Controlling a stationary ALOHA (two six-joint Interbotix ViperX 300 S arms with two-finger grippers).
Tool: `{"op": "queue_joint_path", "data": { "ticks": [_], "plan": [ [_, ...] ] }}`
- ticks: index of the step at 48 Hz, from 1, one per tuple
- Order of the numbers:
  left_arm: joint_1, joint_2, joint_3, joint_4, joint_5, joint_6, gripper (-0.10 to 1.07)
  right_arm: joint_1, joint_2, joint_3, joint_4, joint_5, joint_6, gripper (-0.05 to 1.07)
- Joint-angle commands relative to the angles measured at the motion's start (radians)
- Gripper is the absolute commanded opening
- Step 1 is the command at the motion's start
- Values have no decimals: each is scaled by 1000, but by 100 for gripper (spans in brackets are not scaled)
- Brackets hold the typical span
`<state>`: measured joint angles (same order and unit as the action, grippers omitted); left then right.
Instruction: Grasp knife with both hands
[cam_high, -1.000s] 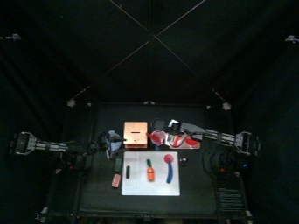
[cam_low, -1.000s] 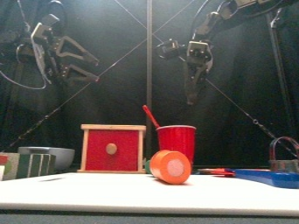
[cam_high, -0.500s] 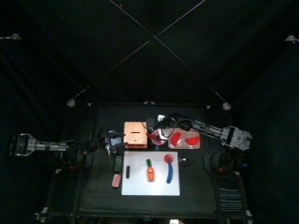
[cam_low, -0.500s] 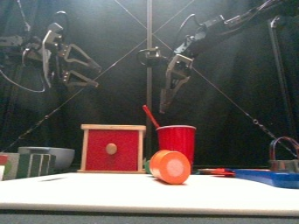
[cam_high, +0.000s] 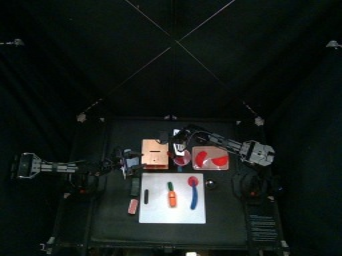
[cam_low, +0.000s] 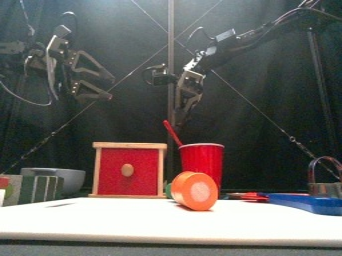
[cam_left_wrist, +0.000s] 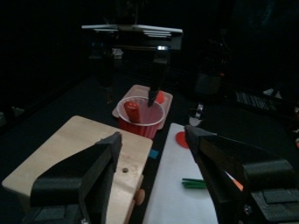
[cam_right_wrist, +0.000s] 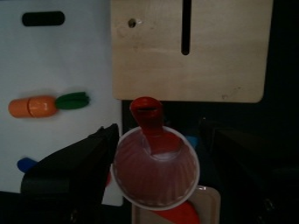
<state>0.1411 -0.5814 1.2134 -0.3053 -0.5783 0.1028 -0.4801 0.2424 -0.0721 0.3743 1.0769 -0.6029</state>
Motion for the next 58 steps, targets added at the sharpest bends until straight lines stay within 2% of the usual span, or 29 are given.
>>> {"op": "queue_joint_path", "data": {
  "ticks": [1, 18, 22, 36, 43, 58],
  "plan": [
    [3, 2, -8, 6, -3, 2, 93, 15, -15, -31, 6, -3, -3, 101],
    [3, 2, -3, 6, -3, 2, 93, 28, 8, -28, 28, -11, 9, 99],
    [3, 2, -3, 6, -5, 0, 93, 28, 12, -28, 25, -11, 11, 93],
    [3, 2, -8, 6, -5, 0, 93, 18, 14, -31, 3, -12, 12, 61],
    [3, 2, -9, 6, -3, 0, 93, 5, -17, -26, -18, -6, 21, 54],
    [14, 2, -12, 8, -5, 2, 93, -43, -147, 37, -132, -3, 144, 54]
  ]
}}
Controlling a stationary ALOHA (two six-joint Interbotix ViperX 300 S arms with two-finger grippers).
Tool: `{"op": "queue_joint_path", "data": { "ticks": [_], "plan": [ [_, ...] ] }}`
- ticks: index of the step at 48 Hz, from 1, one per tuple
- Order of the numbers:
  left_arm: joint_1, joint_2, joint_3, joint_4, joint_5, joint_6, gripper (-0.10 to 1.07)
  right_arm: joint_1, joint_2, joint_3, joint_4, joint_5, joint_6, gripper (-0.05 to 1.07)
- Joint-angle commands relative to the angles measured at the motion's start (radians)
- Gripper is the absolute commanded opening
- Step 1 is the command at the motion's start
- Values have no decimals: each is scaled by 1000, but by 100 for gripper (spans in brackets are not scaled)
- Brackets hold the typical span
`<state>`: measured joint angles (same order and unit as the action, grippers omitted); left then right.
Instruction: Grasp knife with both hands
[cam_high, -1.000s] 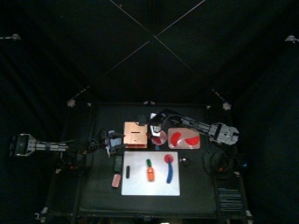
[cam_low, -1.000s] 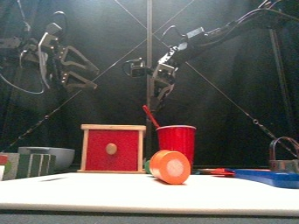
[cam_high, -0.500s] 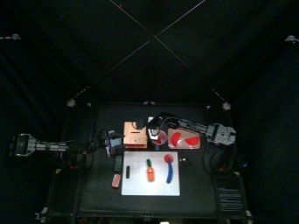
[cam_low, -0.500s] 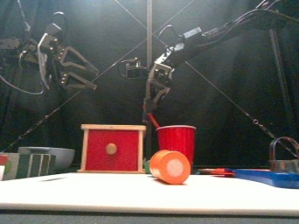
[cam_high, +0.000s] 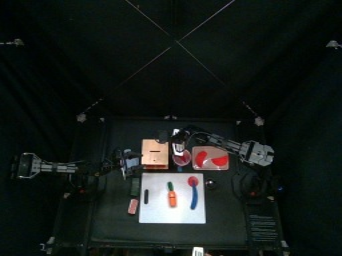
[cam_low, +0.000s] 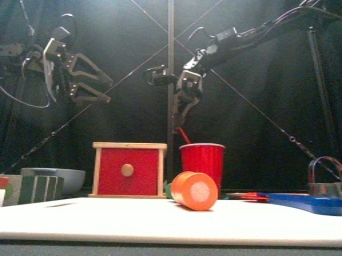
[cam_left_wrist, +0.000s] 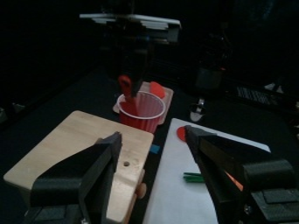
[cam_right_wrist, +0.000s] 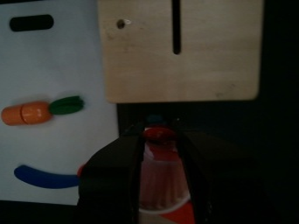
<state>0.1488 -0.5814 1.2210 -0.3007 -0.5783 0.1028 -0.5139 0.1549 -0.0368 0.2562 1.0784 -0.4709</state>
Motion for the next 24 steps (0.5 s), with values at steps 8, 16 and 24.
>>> {"op": "queue_joint_path", "data": {
  "ticks": [8, 16, 24],
  "plan": [
    [6, 2, -21, 3, -5, 3, 93, -9, -75, 20, -46, -6, 98, 54],
    [6, 2, -23, 3, -5, 2, 93, -9, -103, 8, -57, -8, 167, 54],
    [6, 2, -23, 5, -5, 2, 93, -5, -161, 32, -91, -9, 239, 54]
  ]
}}
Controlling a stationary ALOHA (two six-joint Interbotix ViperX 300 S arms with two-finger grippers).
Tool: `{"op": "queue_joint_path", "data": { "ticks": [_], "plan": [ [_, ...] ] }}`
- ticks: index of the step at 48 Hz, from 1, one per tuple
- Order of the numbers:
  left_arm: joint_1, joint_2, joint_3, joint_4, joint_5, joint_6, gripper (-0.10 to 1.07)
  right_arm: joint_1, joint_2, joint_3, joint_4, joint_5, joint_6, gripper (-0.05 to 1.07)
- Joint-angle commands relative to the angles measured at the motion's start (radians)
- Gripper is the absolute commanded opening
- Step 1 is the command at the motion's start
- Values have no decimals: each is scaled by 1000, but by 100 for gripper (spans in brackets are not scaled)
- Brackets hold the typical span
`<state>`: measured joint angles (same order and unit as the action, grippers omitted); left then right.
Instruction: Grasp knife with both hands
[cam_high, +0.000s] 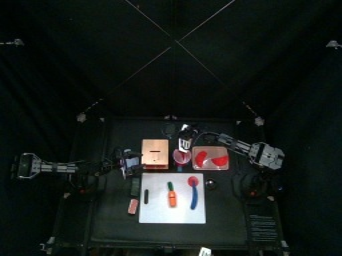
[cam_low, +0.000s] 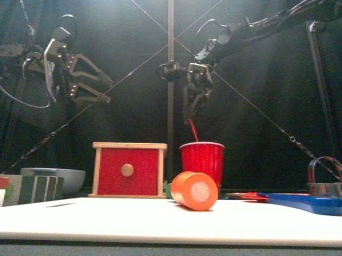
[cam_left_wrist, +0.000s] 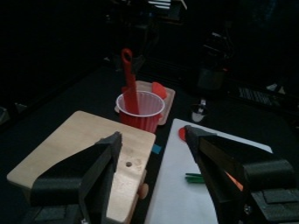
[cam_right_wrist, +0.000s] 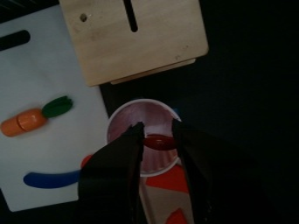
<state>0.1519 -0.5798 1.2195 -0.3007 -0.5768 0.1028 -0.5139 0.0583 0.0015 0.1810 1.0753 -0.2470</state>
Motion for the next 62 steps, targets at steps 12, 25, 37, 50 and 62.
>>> {"op": "queue_joint_path", "data": {
  "ticks": [12, 25, 37, 50, 62],
  "plan": [
    [-2, 0, -25, 14, -6, 2, 93, 2, -196, 54, -130, -49, 206, 54],
    [-2, 2, -31, 48, -6, 3, 93, 21, -336, 167, -147, -144, 370, 54],
    [8, 26, -55, 78, -6, 21, 93, 21, -486, 360, -135, -408, 584, 54],
    [-9, 129, -124, 69, -6, 195, 95, 69, -554, 647, 9, -851, 775, 54],
    [-75, 284, -193, 0, -52, 215, 95, 175, -508, 718, 100, -1072, 798, 54]
  ]
}}
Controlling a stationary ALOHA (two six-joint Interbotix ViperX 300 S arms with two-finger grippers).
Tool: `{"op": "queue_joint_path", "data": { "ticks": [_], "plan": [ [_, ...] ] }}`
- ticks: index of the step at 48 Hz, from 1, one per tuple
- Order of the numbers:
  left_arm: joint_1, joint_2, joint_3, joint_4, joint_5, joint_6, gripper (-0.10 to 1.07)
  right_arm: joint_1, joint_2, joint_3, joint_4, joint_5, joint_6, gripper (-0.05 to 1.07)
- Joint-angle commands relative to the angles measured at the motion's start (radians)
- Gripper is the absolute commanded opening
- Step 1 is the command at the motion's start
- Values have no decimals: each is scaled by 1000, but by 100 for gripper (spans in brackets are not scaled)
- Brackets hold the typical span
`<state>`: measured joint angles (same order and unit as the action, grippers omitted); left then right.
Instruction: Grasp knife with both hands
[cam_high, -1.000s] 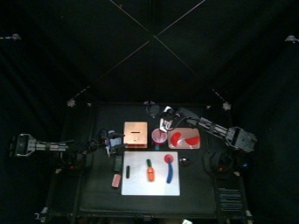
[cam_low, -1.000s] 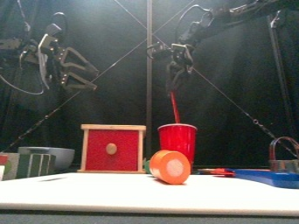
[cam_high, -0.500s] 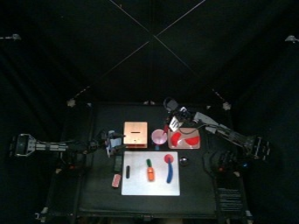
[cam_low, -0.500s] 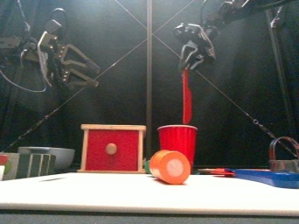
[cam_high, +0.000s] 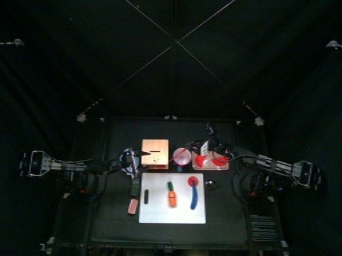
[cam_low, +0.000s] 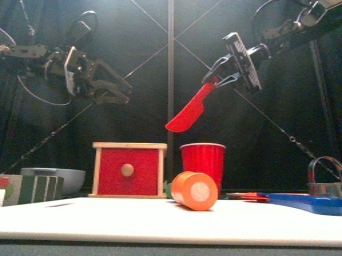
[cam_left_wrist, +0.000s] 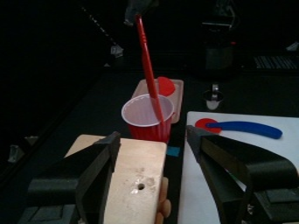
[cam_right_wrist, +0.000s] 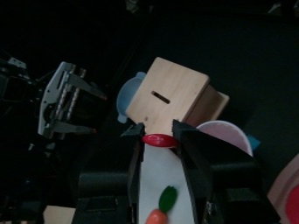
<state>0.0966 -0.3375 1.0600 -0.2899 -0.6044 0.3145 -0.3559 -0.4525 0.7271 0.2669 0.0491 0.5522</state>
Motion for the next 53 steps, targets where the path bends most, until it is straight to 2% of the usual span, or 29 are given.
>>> {"op": "queue_joint_path", "data": {
  "ticks": [1, 9, 13, 21, 30, 36, 46, 53],
  "plan": [
    [-23, 54, -37, -11, -31, 5, 95, 25, 12, -3, 20, -67, -2, 54],
    [-78, 161, -95, -15, -101, 55, 95, 51, 80, -2, 54, -156, -2, 54],
    [-106, 206, -132, -41, -112, 109, 94, 69, 101, -11, 60, -183, -2, 54],
    [-141, 242, -167, -101, -114, 219, 93, 101, 114, -20, 72, -201, -2, 54],
    [-156, 242, -172, -272, -127, 387, 93, 123, 114, -23, 74, -201, -2, 54],
    [-192, 247, -170, -393, -127, 459, 93, 127, 112, -26, 71, -202, -2, 54],
    [-242, 249, -175, -491, -127, 495, 91, 135, 112, -26, 67, -202, -3, 54],
    [-247, 249, -173, -531, -127, 497, 76, 143, 114, -26, 71, -207, -3, 54]
  ]
}}
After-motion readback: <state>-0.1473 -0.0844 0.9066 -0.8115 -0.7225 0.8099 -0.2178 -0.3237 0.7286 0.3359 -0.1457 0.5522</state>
